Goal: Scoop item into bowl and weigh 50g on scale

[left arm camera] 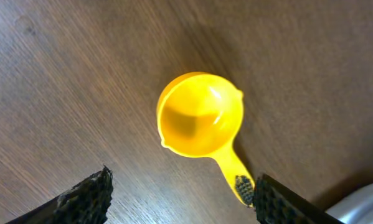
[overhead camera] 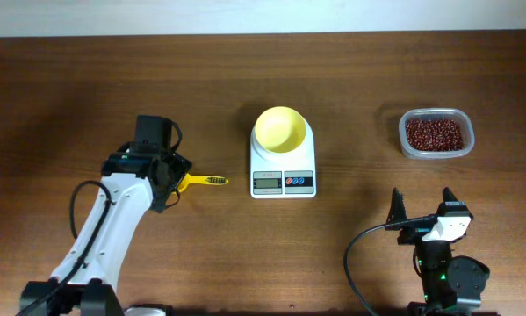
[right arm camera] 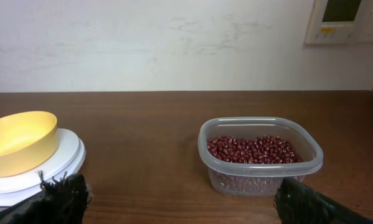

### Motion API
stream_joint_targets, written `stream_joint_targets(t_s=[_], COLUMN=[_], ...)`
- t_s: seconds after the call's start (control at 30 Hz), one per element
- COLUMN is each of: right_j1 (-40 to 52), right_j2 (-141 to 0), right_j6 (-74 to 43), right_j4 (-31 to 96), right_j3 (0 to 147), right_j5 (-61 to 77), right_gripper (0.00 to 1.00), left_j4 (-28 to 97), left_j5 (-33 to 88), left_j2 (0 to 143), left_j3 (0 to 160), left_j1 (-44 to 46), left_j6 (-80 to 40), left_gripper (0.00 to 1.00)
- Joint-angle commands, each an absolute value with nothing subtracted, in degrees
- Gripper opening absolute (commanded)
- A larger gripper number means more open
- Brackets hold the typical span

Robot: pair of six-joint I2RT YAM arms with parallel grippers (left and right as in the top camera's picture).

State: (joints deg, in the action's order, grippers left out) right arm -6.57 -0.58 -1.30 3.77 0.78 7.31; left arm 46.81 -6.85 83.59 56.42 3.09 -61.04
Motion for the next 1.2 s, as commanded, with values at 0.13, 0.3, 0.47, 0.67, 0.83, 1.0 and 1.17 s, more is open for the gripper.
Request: stream_joint_targets(t_s=[0.13, 0.3, 0.47, 0.67, 0.83, 1.0, 1.17], right_j1=[-6.8, -6.8, -6.8, -6.8, -6.8, -6.8, -6.8], right_j2=[-0.2, -0.2, -0.2, -0.2, -0.2, -0.2, -0.2], right_j6=[-1.5, -1.5, -1.5, -1.5, -1.5, -1.5, -1.5], right_j4=[3.8, 3.8, 3.8, 3.8, 3.8, 3.8, 3.8], right_j3=[0.3, 0.3, 0.3, 0.3, 0.3, 0.3, 0.3], right_j5=[6.9, 6.8, 6.9, 6.9, 6.8, 6.9, 6.9], right_gripper=[0.99, 0.99, 0.99, 0.99, 0.99, 0.99, 0.99], left_j4=[41.8, 40.7, 39.8, 37.1, 36.9, 36.5, 36.4], left_j5=[-8.8, -7.9, -10.4, -10.2, -7.9, -8.4, -8.4], left_j2=[86.4, 92.9, 92.9, 94.1, 96.3, 97.6, 97.9], left_j3=[53.1, 53.1, 53.1, 52.9, 52.9, 52.6, 52.6], left_j1=[2.9, 2.9, 2.9, 3.0, 3.0, 3.0, 3.0], left_j6=[-66.4, -69.5, -69.5, -69.5, -69.5, -69.5, -69.5], left_gripper=[0.7, 0.56, 0.55, 0.52, 0.49, 0.42, 0.38])
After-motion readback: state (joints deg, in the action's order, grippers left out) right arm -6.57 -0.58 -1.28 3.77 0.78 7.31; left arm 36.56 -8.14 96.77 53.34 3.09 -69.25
